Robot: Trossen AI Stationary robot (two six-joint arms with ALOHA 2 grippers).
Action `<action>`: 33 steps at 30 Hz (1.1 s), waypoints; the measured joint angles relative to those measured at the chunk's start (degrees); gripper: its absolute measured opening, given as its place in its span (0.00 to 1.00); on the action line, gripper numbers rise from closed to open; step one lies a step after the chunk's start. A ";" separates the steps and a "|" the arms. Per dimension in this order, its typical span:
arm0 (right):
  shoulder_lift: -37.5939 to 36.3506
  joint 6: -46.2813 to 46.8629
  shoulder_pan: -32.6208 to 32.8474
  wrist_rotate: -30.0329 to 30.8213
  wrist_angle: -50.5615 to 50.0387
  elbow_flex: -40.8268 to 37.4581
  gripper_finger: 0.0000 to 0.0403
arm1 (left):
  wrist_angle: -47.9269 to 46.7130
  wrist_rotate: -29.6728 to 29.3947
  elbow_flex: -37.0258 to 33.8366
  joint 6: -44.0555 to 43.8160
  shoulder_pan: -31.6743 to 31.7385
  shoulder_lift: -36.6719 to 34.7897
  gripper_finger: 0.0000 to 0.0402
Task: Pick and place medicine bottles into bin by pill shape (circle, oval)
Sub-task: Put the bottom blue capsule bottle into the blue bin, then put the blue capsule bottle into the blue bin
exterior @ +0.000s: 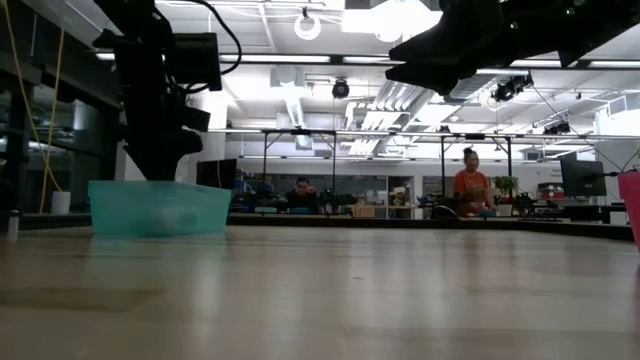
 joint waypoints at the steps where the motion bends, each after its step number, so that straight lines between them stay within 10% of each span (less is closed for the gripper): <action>1: 0.00 -0.02 0.00 0.00 0.00 0.00 0.64 | 0.00 -0.09 0.00 0.02 0.00 -0.01 0.42; 14: 0.00 -0.07 0.00 0.00 0.00 0.00 0.64 | 0.57 -1.12 14.55 8.22 1.46 -2.58 0.51; 21: 0.00 -0.44 -0.02 -0.02 0.05 -0.02 0.64 | 32.86 2.15 10.72 18.79 -4.40 -7.58 0.48; 33: 0.00 -0.37 -0.02 -0.02 0.64 -0.02 0.64 | 92.42 13.90 -17.98 28.11 -13.58 -6.50 0.44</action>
